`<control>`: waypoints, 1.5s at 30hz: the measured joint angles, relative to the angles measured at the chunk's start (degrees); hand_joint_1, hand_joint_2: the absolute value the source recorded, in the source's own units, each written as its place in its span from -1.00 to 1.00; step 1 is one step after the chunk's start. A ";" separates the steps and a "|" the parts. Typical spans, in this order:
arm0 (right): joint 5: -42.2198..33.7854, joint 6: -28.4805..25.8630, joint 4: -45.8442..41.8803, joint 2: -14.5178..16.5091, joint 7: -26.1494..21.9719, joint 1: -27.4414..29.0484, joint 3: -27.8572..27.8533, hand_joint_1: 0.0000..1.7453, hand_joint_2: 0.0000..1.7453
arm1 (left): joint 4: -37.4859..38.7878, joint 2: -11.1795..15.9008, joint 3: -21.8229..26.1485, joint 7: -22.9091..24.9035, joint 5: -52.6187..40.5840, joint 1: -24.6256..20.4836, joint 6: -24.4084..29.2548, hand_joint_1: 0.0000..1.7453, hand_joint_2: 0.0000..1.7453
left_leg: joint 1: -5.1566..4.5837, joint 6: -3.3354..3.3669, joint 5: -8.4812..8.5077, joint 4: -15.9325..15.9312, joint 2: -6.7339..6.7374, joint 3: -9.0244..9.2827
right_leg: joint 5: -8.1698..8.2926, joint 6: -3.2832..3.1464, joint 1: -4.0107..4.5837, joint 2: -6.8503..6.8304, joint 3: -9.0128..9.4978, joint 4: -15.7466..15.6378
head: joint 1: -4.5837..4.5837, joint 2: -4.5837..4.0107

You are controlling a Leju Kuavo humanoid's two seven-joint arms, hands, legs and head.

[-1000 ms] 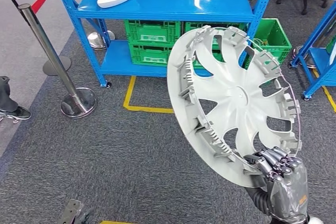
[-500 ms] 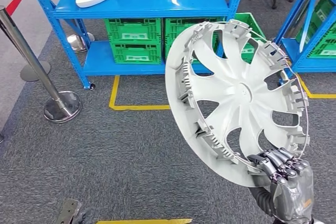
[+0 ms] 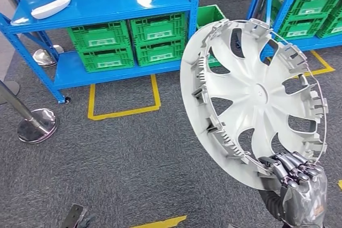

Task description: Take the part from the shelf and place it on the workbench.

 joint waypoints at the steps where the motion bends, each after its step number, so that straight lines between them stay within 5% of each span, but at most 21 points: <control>1: 0.54 -0.01 -0.27 0.15 0.23 0.25 -0.25 1.00 1.00 | -0.15 0.10 0.00 0.45 -0.63 0.08 0.10 -1.00 1.00 | 0.01 0.26 0.65 -2.47 -0.98 1.11 | 0.10 0.23 0.01 0.64 -0.33 0.21 | -0.02 0.00; 2: 0.97 -0.02 -0.54 0.30 0.44 0.50 -0.51 1.00 1.00 | -0.30 0.21 0.01 0.80 -1.12 0.17 0.20 -1.00 1.00 | 0.00 0.41 0.72 -3.68 -1.50 1.56 | 0.28 0.57 -0.07 1.26 -0.73 0.35 | 0.01 0.00; 5: 1.72 -0.05 -1.42 0.60 0.89 1.42 -1.20 1.00 1.00 | -0.97 0.37 0.05 1.47 -1.97 0.38 0.34 -1.00 1.00 | 0.18 0.66 1.02 -4.65 0.11 1.50 | 0.53 1.68 -0.20 2.27 -2.10 0.72 | 0.02 0.00; 7: 2.39 -0.06 -1.86 0.75 1.30 1.99 -1.61 1.00 1.00 | -1.58 0.42 0.10 1.84 -2.77 0.59 0.25 -1.00 1.00 | 0.49 1.04 1.52 -5.24 1.55 1.35 | -1.72 2.26 -0.12 -0.22 -4.06 4.08 | 0.42 0.00; 9: 3.11 -0.07 -2.03 0.90 1.67 2.23 -1.99 1.00 1.00 | -1.91 0.47 0.14 2.15 -3.60 1.00 0.05 -1.00 1.00 | 0.39 1.23 1.68 -5.29 3.07 1.04 | -5.76 2.97 -0.41 -3.17 -7.30 11.47 | 0.79 0.00; 11: 3.84 -0.07 -2.10 1.03 2.09 2.59 -2.27 1.00 1.00 | -2.02 0.48 0.14 2.53 -4.23 1.47 -0.12 -1.00 1.00 | 0.34 1.19 1.72 -5.25 4.68 0.84 | -7.62 3.62 -0.89 -4.00 -9.09 16.47 | 0.81 0.00; 13: 4.73 -0.07 -2.25 1.17 2.87 3.29 -2.61 1.00 1.00 | -2.31 0.48 0.14 2.76 -4.82 1.76 -0.16 -1.00 1.00 | 0.38 1.04 1.73 -5.18 6.04 0.82 | -5.34 4.03 -1.33 -4.64 -6.39 12.79 | 0.82 0.00; 16: 5.93 -0.07 -2.87 1.50 4.10 4.13 -3.27 1.00 1.00 | -3.21 0.56 0.36 2.91 -5.62 2.23 -0.01 -1.00 1.00 | 0.14 0.18 1.53 -4.84 7.53 0.99 | -1.76 3.71 -1.35 -7.72 0.33 1.42 | 0.79 0.00; 19: 6.38 -0.07 -3.51 1.84 4.56 4.80 -3.90 1.00 1.00 | -4.03 0.67 0.68 3.13 -5.98 2.79 0.07 -1.00 1.00 | -0.02 -0.86 1.57 -4.82 8.94 1.17 | -1.45 2.37 -0.98 -7.10 0.54 -0.04 | 0.63 0.00; 22: 6.64 -0.08 -4.04 2.10 4.65 5.37 -4.12 1.00 1.00 | -4.62 0.78 0.83 3.28 -6.21 3.02 0.07 -1.00 1.00 | 0.32 -1.81 -1.05 -1.96 6.19 0.32 | -0.82 1.05 -1.19 -5.48 0.48 -0.30 | 0.57 0.00; 25: 7.44 -0.08 -4.23 2.52 5.12 5.72 -4.46 1.00 1.00 | -4.81 1.01 0.90 3.87 -6.74 3.59 -0.11 -1.00 1.00 | 0.35 -1.85 -6.82 8.90 3.06 -4.10 | -0.39 0.37 -1.09 -3.65 0.22 -0.29 | 0.50 0.00; 27: 7.94 -0.08 -4.44 2.85 5.49 6.31 -4.92 1.00 1.00 | -5.05 1.05 1.05 4.31 -7.24 4.22 -0.22 -1.00 1.00 | 0.34 -1.66 -6.77 11.76 2.86 -5.27 | -0.31 0.26 -0.93 -2.16 0.10 -0.18 | 0.51 0.00; 29: 8.27 -0.08 -4.70 3.17 5.72 6.91 -5.39 1.00 1.00 | -5.48 1.05 1.37 4.65 -7.56 4.74 -0.26 -1.00 1.00 | 0.35 -1.20 -2.71 6.18 1.93 -2.79 | -0.32 0.29 -0.85 -0.61 0.09 0.07 | 0.50 0.00; 31: 8.74 -0.07 -4.88 3.42 5.88 7.25 -5.80 1.00 1.00 | -5.85 1.14 1.74 4.80 -7.81 5.05 -0.26 -1.00 1.00 | 0.45 -0.59 0.35 -0.99 -0.92 0.18 | -0.34 0.60 -0.77 0.80 -0.30 0.55 | 0.55 0.00; 33: 9.54 -0.11 -5.06 3.54 6.17 7.55 -6.22 1.00 1.00 | -6.21 1.26 1.99 4.89 -8.04 5.34 -0.26 -1.00 1.00 | 0.44 -0.38 0.61 -3.70 -2.35 1.10 | -0.12 1.35 -0.94 2.12 -1.16 0.87 | 0.56 0.01; 35: 10.57 -0.15 -5.29 3.57 6.79 8.18 -6.64 1.00 1.00 | -6.73 1.28 2.25 5.00 -8.21 5.60 -0.26 -1.00 1.00 | 0.47 -0.22 0.76 -4.22 -1.11 1.11 | 0.15 2.13 -1.18 3.00 -2.11 0.95 | 0.52 0.01; 37: 11.40 -0.15 -5.53 3.58 7.63 8.67 -6.99 1.00 1.00 | -7.25 1.22 2.56 5.10 -8.41 5.81 -0.27 -1.00 1.00 | 0.71 0.30 1.12 -4.73 0.39 1.14 | -1.23 2.64 -1.02 0.76 -3.61 3.10 | 0.80 0.01; 39: 11.96 -0.16 -5.64 3.61 8.46 8.77 -7.23 1.00 1.00 | -7.51 1.13 2.87 5.36 -8.67 6.19 -0.32 -1.00 1.00 | 0.77 0.59 1.23 -4.90 2.08 1.06 | -4.83 3.07 -0.93 -2.66 -6.73 9.68 | 1.07 0.02; 41: 12.26 -0.17 -5.64 3.62 9.18 8.84 -7.39 1.00 1.00 | -7.59 1.02 3.21 5.66 -8.91 6.65 -0.39 -1.00 1.00 | 0.72 0.60 1.23 -4.87 3.78 0.95 | -7.42 3.49 -1.15 -3.82 -9.64 16.26 | 1.11 0.01; 42: 12.30 -0.17 -5.64 3.62 9.46 8.93 -7.45 1.00 1.00 | -7.61 0.98 3.38 5.76 -9.00 6.79 -0.43 -1.00 1.00 | 0.72 0.58 1.22 -4.87 4.57 0.92 | -7.24 3.65 -1.28 -4.05 -9.75 16.98 | 1.11 0.01; 45: 12.33 -0.15 -5.65 3.62 9.87 9.18 -7.67 1.00 1.00 | -7.73 0.87 3.66 5.79 -9.13 6.90 -0.48 -1.00 1.00 | 0.69 0.10 1.08 -4.83 6.58 1.11 | -3.05 3.77 -1.54 -6.12 -3.91 7.38 | 1.13 0.01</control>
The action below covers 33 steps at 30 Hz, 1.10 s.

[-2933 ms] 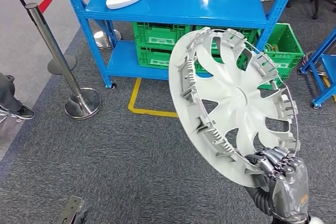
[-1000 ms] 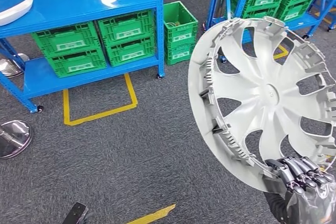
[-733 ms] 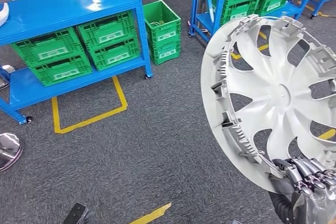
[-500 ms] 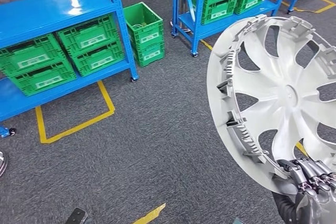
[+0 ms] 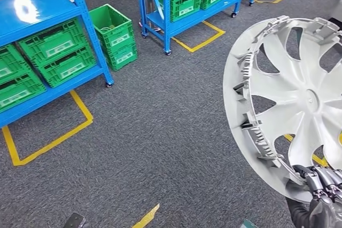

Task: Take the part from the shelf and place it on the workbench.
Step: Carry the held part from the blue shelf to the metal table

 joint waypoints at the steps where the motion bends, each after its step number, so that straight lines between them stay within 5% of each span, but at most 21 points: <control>1: 0.01 -0.01 -0.03 0.00 0.04 0.03 -0.08 1.00 1.00 | -0.09 -0.02 0.10 0.00 -0.02 0.02 0.00 -1.00 1.00 | -0.11 -0.37 -0.10 0.05 0.51 0.11 | 1.03 -0.26 0.05 -0.83 2.19 -3.62 | -0.04 0.00; 3: 0.03 -0.01 -0.12 0.01 0.08 0.05 -0.21 1.00 1.00 | -0.28 -0.04 0.34 0.01 -0.05 0.03 0.00 -1.00 1.00 | -0.33 -1.20 -0.14 0.11 1.39 0.33 | 1.55 -1.00 0.31 -1.44 3.89 -6.68 | -0.22 0.01; 5: 0.06 -0.01 -0.21 0.02 0.10 0.15 -0.25 1.00 1.00 | -0.48 -0.10 0.49 0.02 -0.07 -0.02 0.00 -1.00 1.00 | -0.22 -1.94 -0.19 0.07 2.14 0.56 | 1.85 -1.88 0.39 -0.22 3.53 -6.59 | -0.34 0.00; 7: 0.08 -0.02 -0.34 0.03 0.11 0.31 -0.27 1.00 1.00 | -0.68 -0.16 0.54 0.02 -0.07 -0.02 -0.01 -1.00 1.00 | 0.02 -2.56 -1.61 1.44 0.66 0.31 | 2.14 -2.68 0.32 0.77 3.47 -6.76 | -0.43 0.00; 10: 0.12 -0.02 -0.45 0.04 0.27 0.30 -0.31 1.00 1.00 | -0.78 -0.21 0.63 0.04 -0.07 0.28 -0.02 -1.00 1.00 | 0.01 -2.56 -7.47 11.81 -3.14 -4.02 | 2.62 -3.49 0.51 2.30 3.34 -6.82 | -0.61 -0.01; 12: 0.10 -0.02 -0.45 0.04 0.49 0.35 -0.49 1.00 1.00 | -0.78 -0.25 0.67 0.06 -0.08 0.61 -0.02 -1.00 1.00 | -0.15 -2.17 -8.74 17.16 -3.65 -6.56 | 2.76 -3.71 0.86 3.72 3.19 -6.78 | -0.60 -0.01; 14: 0.03 -0.02 -0.52 0.07 0.67 0.54 -0.84 1.00 1.00 | -0.80 -0.31 0.79 0.07 -0.12 0.80 -0.02 -1.00 1.00 | -0.42 -1.39 -5.46 13.81 -4.13 -5.29 | 2.82 -3.79 1.21 5.22 3.31 -6.78 | -0.60 -0.01; 17: -0.04 -0.02 -0.81 0.15 0.89 0.91 -1.61 1.00 1.00 | -0.90 -0.32 1.24 0.08 -0.18 1.02 -0.04 -1.00 1.00 | -0.86 0.40 -0.32 3.07 -7.36 -0.77 | 2.87 -3.69 1.59 7.15 3.36 -6.60 | -0.53 -0.01; 19: -0.04 -0.02 -1.05 0.27 0.97 1.11 -2.24 1.00 1.00 | -0.99 -0.33 1.54 0.12 -0.18 1.15 -0.13 -1.00 1.00 | -1.04 0.79 -0.27 0.90 -7.95 -0.01 | 3.10 -3.14 1.44 8.35 2.78 -6.50 | -0.55 0.01; 21: -0.06 -0.03 -1.46 0.44 1.02 1.54 -2.83 1.00 1.00 | -1.27 -0.41 1.80 0.15 -0.18 1.15 -0.24 -1.00 1.00 | -0.97 0.68 0.02 0.04 -6.74 0.20 | 3.26 -2.42 1.25 9.06 1.94 -6.43 | -0.59 0.02; 23: -0.10 -0.04 -1.83 0.56 1.02 1.82 -3.38 1.00 1.00 | -1.56 -0.54 1.99 0.14 -0.17 1.19 -0.32 -1.00 1.00 | -0.63 0.84 0.60 -0.88 -5.38 0.42 | 1.33 -1.91 1.37 6.73 0.23 -3.62 | -0.30 0.01; 25: -0.12 -0.04 -1.98 0.65 0.99 1.81 -3.90 1.00 1.00 | -1.67 -0.69 2.09 0.13 -0.15 1.47 -0.36 -1.00 1.00 | -0.55 0.97 0.80 -1.14 -3.86 0.36 | -2.64 -1.34 1.17 3.41 -3.01 3.34 | -0.10 0.01; 27: -0.15 -0.04 -2.01 0.79 0.93 1.91 -4.47 1.00 1.00 | -1.69 -0.82 2.26 0.13 -0.15 1.77 -0.40 -1.00 1.00 | -0.55 0.90 0.75 -1.10 -2.20 0.24 | -4.81 -0.68 0.68 2.26 -5.45 9.00 | -0.11 0.01; 29: -0.26 -0.04 -2.02 0.97 0.92 2.11 -5.09 1.00 1.00 | -1.69 -0.92 2.43 0.13 -0.17 1.85 -0.47 -1.00 1.00 | -0.45 0.59 0.66 -1.06 -0.71 0.24 | -3.00 -0.16 0.16 1.65 -3.69 6.58 | -0.10 0.00; 31: -0.37 -0.04 -2.02 1.10 0.96 2.19 -5.64 1.00 1.00 | -1.69 -1.04 2.55 0.13 -0.20 1.86 -0.52 -1.00 1.00 | -0.47 -0.06 0.38 -0.79 0.50 0.41 | 0.11 0.13 -0.19 -0.46 1.21 -1.59 | -0.09 0.00; 33: -0.40 -0.04 -2.11 1.25 1.01 2.24 -6.17 1.00 1.00 | -1.72 -1.10 2.75 0.09 -0.22 1.92 -0.53 -1.00 1.00 | -0.63 -0.94 -0.03 -0.45 1.48 0.69 | 1.33 -0.50 -0.14 -1.85 3.79 -6.27 | -0.25 0.01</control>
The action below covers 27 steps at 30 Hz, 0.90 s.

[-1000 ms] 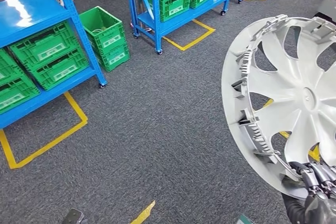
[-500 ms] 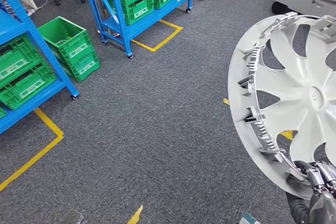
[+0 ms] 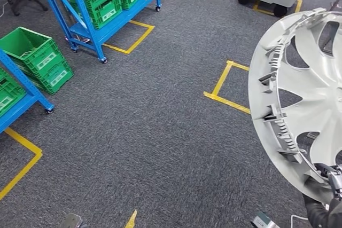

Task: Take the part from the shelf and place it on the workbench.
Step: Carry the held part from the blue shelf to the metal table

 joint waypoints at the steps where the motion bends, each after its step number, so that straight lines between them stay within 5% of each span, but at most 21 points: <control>1: -0.01 0.00 -0.06 0.09 0.01 0.02 -0.21 1.00 1.00 | -0.03 -0.03 0.10 -0.03 0.00 0.01 0.00 -1.00 1.00 | -0.04 -0.45 -0.14 0.05 0.48 0.18 | -0.07 -0.57 0.16 0.18 -0.06 -0.25 | -0.10 0.01; 4: -0.01 0.00 -0.24 0.34 0.00 0.26 -0.57 1.00 1.00 | -0.13 -0.15 0.18 -0.07 0.00 -0.07 -0.01 -1.00 1.00 | 0.29 -1.36 -0.41 0.04 1.45 0.70 | 0.08 -1.82 0.34 1.77 -0.23 -0.20 | -0.20 0.01; 6: -0.01 0.00 -0.42 0.46 -0.01 0.46 -0.74 1.00 1.00 | -0.15 -0.19 0.20 -0.07 -0.01 -0.08 0.01 -1.00 1.00 | 0.51 -1.70 -2.44 2.37 -0.58 -0.09 | 0.40 -2.41 0.25 2.65 0.03 -0.31 | -0.29 0.01; 8: -0.03 0.00 -0.52 0.68 -0.03 0.57 -1.05 1.00 1.00 | -0.15 -0.22 0.25 -0.08 -0.02 0.07 -0.02 -1.00 1.00 | 0.57 -1.71 -6.40 9.05 -3.62 -2.89 | 0.66 -2.85 0.41 3.76 0.01 -0.31 | -0.40 0.01; 10: -0.16 0.00 -0.52 1.02 -0.11 0.67 -1.54 1.00 1.00 | -0.15 -0.25 0.31 -0.09 -0.06 0.30 -0.15 -1.00 1.00 | 0.38 -1.30 -8.70 15.68 -4.83 -6.02 | 0.75 -3.12 0.87 5.15 -0.08 -0.28 | -0.40 0.01; 12: -0.44 0.00 -0.52 1.34 -0.27 0.78 -1.99 1.00 1.00 | -0.15 -0.30 0.38 -0.11 -0.15 0.38 -0.27 -1.00 1.00 | -0.11 -0.39 -6.55 15.13 -5.29 -6.17 | 0.73 -3.29 1.37 6.73 0.10 -0.26 | -0.38 0.01; 15: -1.08 0.00 -0.62 1.78 -0.67 0.93 -2.62 1.00 1.00 | -0.18 -0.25 0.75 -0.21 -0.42 0.47 -0.33 -1.00 1.00 | -1.21 1.86 -0.30 4.88 -8.53 -2.16 | 0.63 -3.40 1.59 8.89 0.23 -0.26 | -0.27 0.01; 17: -1.47 0.00 -0.69 2.17 -1.08 0.99 -3.11 1.00 1.00 | -0.25 -0.16 1.08 -0.35 -0.57 0.64 -0.37 -1.00 1.00 | -1.58 2.97 0.49 1.57 -10.25 -1.01 | 0.78 -3.08 1.29 10.20 -0.30 -0.20 | -0.33 0.01; 19: -1.80 0.00 -0.85 2.62 -1.54 1.36 -3.57 1.00 1.00 | -0.49 -0.18 1.35 -0.54 -0.63 0.70 -0.43 -1.00 1.00 | -1.48 3.13 0.55 0.17 -9.26 -0.67 | 1.08 -2.53 1.12 11.17 -0.84 -0.21 | -0.45 0.01; 21: -2.05 0.00 -1.03 2.97 -1.82 1.79 -3.96 1.00 1.00 | -0.73 -0.31 1.49 -0.74 -0.67 0.69 -0.50 -1.00 1.00 | -1.12 2.89 1.12 -1.38 -7.84 0.00 | 0.17 -2.10 1.30 9.06 -1.96 1.20 | -0.30 0.01; 23: -2.16 -0.01 -1.09 3.16 -2.01 1.80 -4.29 1.00 1.00 | -0.79 -0.48 1.52 -0.91 -0.69 0.90 -0.58 -1.00 1.00 | -0.96 2.64 1.33 -2.09 -6.27 0.42 | -3.00 -1.53 1.28 5.58 -5.02 7.00 | -0.14 0.01; 25: -2.16 -0.02 -1.11 3.29 -2.17 1.77 -4.58 1.00 1.00 | -0.79 -0.63 1.55 -0.97 -0.69 1.16 -0.63 -1.00 1.00 | -0.90 2.46 1.13 -2.03 -4.59 0.43 | -5.64 -0.78 0.80 4.27 -8.58 13.80 | -0.09 0.01; 27: -2.19 -0.02 -1.14 3.46 -2.25 1.95 -4.87 1.00 1.00 | -0.79 -0.74 1.57 -0.98 -0.69 1.21 -0.63 -1.00 1.00 | -0.67 2.01 0.82 -1.87 -3.09 0.51 | -4.35 -0.03 0.25 3.76 -8.51 13.70 | -0.10 0.01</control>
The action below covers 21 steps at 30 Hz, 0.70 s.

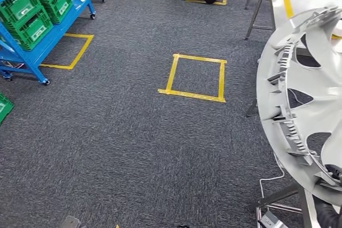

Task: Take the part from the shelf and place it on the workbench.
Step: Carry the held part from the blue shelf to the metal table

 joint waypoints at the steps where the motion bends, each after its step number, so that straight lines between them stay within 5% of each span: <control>1: -0.02 0.00 -0.01 0.10 0.00 0.11 -0.19 1.00 1.00 | 0.00 -0.05 0.01 0.00 0.01 -0.01 0.01 -1.00 1.00 | 0.20 -0.36 -0.24 0.23 0.66 0.05 | 1.84 0.40 -0.29 -0.55 1.84 -3.28 | -0.01 0.00; 3: -0.04 0.00 -0.06 0.36 -0.02 0.31 -0.62 1.00 1.00 | -0.02 -0.09 0.15 0.00 0.00 0.03 0.04 -1.00 1.00 | 0.33 -1.33 -1.01 1.11 1.76 0.17 | 4.38 0.86 -0.64 -2.46 5.93 -10.52 | 0.06 0.00; 5: -0.01 0.00 -0.26 0.73 -0.13 0.53 -1.07 1.00 1.00 | -0.08 -0.05 0.39 -0.03 -0.05 0.10 0.10 -1.00 1.00 | 0.20 -2.13 -1.61 1.84 2.53 0.36 | 4.81 0.12 -0.61 -3.13 7.56 -13.14 | -0.10 0.00; 7: 0.02 0.00 -0.49 1.15 -0.23 0.85 -1.42 1.00 1.00 | -0.15 -0.04 0.54 -0.05 -0.10 0.09 0.15 -1.00 1.00 | 0.34 -2.55 -1.83 2.01 3.23 0.57 | 4.95 -1.05 -0.42 -2.00 7.43 -12.88 | -0.32 0.00; 10: 0.03 -0.02 -0.81 1.62 -0.32 1.17 -1.75 1.00 1.00 | -0.19 -0.07 0.56 -0.04 -0.16 0.03 0.15 -1.00 1.00 | 0.83 -3.14 -5.13 5.97 0.75 -0.92 | 5.33 -2.21 -0.23 -0.53 7.06 -12.94 | -0.36 0.00; 12: 0.03 -0.02 -0.96 1.81 -0.35 1.20 -1.89 1.00 1.00 | -0.19 -0.08 0.56 -0.04 -0.19 0.17 0.16 -1.00 1.00 | 0.84 -2.97 -9.32 13.85 -1.46 -4.42 | 5.59 -2.74 0.12 0.53 6.66 -12.94 | -0.42 0.00; 14: 0.04 -0.02 -0.98 2.03 -0.46 1.22 -1.99 1.00 1.00 | -0.19 -0.10 0.56 -0.04 -0.22 0.29 0.15 -1.00 1.00 | 0.59 -2.29 -10.94 19.63 -1.98 -7.15 | 5.78 -3.06 0.60 1.87 6.39 -12.94 | -0.42 0.00; 16: 0.03 -0.02 -0.98 2.29 -0.76 1.32 -2.08 1.00 1.00 | -0.19 -0.13 0.62 -0.04 -0.30 0.31 0.14 -1.00 1.00 | -0.03 -1.26 -8.03 16.92 -2.45 -6.02 | 5.93 -3.25 0.91 3.32 6.38 -12.93 | -0.38 0.00; 18: 0.02 -0.02 -1.04 2.52 -1.05 1.44 -2.22 1.00 1.00 | -0.20 -0.09 0.84 -0.04 -0.35 0.36 0.14 -1.00 1.00 | -0.90 0.03 -3.72 8.78 -4.81 -2.39 | 6.15 -3.29 0.90 4.62 6.35 -12.92 | -0.38 0.00; 21: 0.05 -0.02 -1.27 2.80 -1.20 1.67 -2.59 1.00 1.00 | -0.22 -0.01 1.23 -0.02 -0.37 0.51 0.15 -1.00 1.00 | -1.44 1.15 -2.14 2.79 -6.85 -0.05 | 6.68 -2.65 0.69 6.50 5.73 -12.92 | -0.43 0.00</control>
